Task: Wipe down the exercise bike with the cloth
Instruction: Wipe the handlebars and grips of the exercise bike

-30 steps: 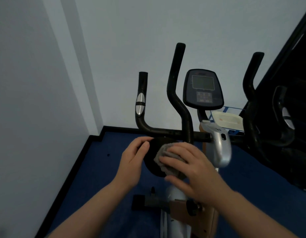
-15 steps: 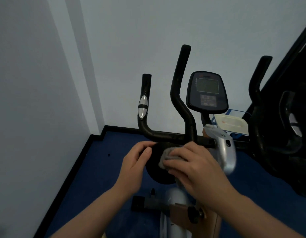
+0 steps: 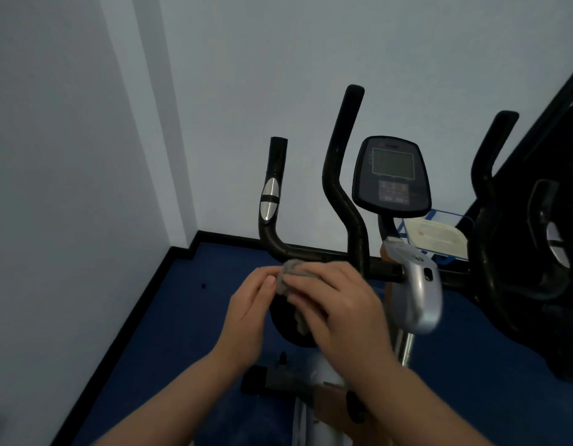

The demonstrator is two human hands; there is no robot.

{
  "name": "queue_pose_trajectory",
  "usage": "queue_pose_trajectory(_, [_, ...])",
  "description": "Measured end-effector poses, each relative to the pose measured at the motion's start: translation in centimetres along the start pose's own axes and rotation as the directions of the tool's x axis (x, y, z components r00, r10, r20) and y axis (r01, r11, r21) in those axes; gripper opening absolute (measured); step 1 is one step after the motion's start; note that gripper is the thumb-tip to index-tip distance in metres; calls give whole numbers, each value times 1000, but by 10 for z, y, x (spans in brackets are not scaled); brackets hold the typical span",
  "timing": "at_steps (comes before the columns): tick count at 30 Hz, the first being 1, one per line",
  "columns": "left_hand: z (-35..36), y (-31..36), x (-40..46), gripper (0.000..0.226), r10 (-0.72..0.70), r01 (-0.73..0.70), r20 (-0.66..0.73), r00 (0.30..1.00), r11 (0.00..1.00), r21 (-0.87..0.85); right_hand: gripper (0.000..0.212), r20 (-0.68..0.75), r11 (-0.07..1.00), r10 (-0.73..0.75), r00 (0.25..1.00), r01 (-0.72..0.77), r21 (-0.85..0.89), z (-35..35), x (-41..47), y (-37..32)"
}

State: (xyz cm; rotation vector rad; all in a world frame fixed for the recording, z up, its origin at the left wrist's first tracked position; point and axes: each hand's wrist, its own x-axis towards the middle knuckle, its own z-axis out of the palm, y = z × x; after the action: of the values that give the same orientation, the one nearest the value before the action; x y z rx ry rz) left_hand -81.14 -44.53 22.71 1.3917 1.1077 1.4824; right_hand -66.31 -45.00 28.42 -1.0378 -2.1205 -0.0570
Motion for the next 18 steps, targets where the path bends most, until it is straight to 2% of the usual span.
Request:
queue_pose_trajectory(2, [1, 0, -3, 34, -8, 7, -14, 1000, 1000, -24, 27, -21, 997, 80, 997, -80, -5, 14, -9, -7])
queue_pose_trajectory(4, [2, -1, -4, 34, 0, 1, -21, 1000, 1000, 8, 31, 15, 996, 86, 996, -86, -22, 16, -25, -7])
queue_pose_trajectory(8, [5, -2, -5, 33, 18, -16, -63, 998, 1000, 26, 24, 175, 995, -101, 979, 96, 35, -3, -16, 11])
queue_pose_trajectory(10, [9, -4, -5, 34, 36, -34, -89, 995, 999, 29, 20, 165, 992, -127, 978, 123, 32, -3, 3, 13])
queue_pose_trajectory(13, [13, -6, -5, 36, 34, -34, -123, 992, 999, 8, 19, 65, 999, 9, 998, -12, 34, 7, 2, 0])
queue_pose_trajectory(15, [12, -8, -4, 37, 47, -44, -111, 993, 999, 29, 20, 90, 999, 35, 995, -36, 14, 7, -17, -5])
queue_pose_trajectory(18, [7, -9, -3, 42, 54, -47, -88, 995, 996, 70, 16, 232, 992, -100, 968, 116, -57, -8, -30, -2])
